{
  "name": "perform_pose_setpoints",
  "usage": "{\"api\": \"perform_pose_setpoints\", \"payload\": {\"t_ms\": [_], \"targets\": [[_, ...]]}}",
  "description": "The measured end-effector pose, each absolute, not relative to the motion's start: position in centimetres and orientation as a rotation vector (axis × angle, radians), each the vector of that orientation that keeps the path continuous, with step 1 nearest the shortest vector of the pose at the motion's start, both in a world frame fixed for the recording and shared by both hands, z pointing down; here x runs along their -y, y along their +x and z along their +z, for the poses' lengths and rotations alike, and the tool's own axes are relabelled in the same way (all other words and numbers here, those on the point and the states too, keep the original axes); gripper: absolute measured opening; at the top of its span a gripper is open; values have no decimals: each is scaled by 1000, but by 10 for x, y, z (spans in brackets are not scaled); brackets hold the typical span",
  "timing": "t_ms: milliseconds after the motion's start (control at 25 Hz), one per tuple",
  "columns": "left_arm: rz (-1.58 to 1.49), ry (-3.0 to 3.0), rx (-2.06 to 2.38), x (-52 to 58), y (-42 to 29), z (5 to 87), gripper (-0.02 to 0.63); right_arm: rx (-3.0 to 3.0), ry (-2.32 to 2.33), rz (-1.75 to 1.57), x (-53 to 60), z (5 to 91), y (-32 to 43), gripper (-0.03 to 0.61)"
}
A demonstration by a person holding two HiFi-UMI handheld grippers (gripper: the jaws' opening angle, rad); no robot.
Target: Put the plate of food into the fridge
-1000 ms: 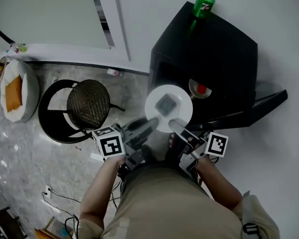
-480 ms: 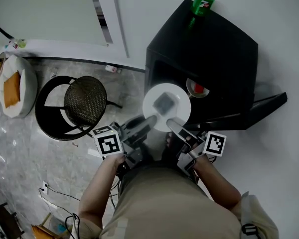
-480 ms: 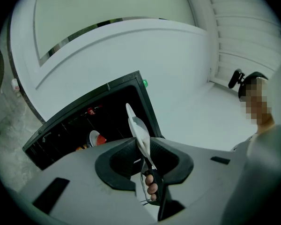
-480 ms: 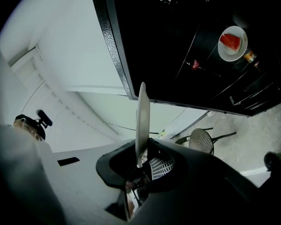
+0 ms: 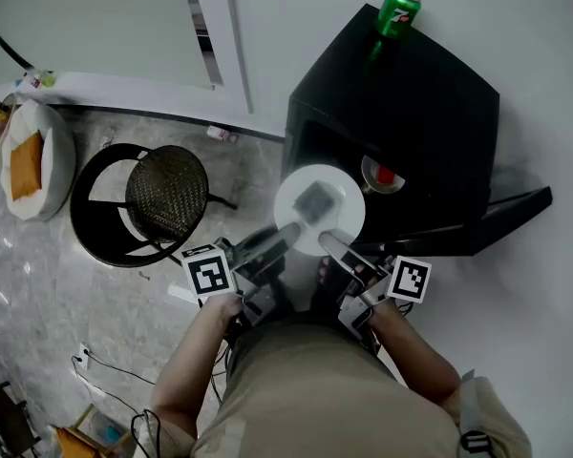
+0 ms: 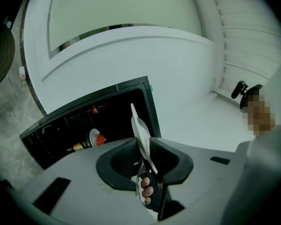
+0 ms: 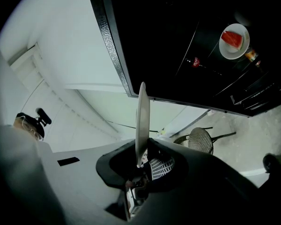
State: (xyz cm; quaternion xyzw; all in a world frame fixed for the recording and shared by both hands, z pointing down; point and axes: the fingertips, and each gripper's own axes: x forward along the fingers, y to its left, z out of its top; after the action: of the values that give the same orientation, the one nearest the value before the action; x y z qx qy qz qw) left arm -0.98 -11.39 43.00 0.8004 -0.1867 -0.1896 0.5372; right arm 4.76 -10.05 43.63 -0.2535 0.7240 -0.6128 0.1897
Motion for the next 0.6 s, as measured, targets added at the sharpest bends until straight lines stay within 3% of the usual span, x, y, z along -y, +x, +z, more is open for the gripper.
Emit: {"api": "perform_pose_setpoints", "payload": {"t_ms": [600], "targets": [[-477, 1673, 477, 115, -6, 463, 18, -2225, -902, -1663, 95, 456, 53, 55]]}}
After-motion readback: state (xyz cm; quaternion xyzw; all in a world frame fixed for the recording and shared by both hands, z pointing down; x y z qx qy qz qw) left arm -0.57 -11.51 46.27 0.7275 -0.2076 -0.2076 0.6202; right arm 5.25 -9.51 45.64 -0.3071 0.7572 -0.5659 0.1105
